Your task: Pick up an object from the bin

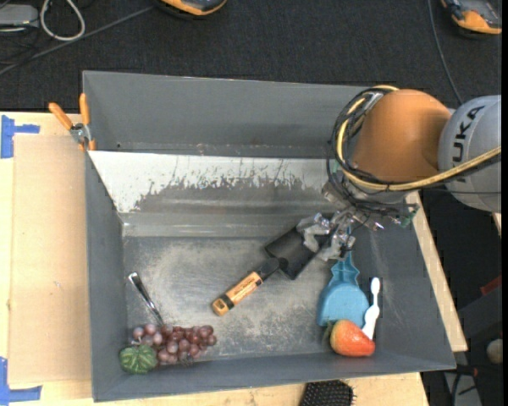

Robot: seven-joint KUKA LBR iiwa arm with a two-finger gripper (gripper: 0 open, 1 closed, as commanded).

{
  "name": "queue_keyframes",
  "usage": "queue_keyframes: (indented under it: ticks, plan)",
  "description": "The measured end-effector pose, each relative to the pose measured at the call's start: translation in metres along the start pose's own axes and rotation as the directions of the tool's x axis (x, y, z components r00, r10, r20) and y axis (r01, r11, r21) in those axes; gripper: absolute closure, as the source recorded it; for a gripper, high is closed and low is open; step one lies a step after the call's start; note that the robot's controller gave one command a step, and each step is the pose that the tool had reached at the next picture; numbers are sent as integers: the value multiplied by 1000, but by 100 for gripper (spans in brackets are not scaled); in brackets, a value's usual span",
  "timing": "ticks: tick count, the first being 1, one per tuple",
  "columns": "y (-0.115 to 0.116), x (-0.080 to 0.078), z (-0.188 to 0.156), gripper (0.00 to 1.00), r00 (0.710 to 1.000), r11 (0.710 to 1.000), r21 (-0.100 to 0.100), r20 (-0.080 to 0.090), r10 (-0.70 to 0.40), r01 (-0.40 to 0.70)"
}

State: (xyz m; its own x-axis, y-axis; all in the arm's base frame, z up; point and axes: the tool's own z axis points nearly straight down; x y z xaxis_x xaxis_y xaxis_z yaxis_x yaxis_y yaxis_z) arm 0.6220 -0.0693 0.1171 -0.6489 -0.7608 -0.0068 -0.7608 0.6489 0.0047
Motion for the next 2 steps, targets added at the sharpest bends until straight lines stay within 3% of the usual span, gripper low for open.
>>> queue_keyframes:
  ticks: [2]
  plan:
    - [2,-1,-43,100,1000,1000,-6,-3,4,-4]
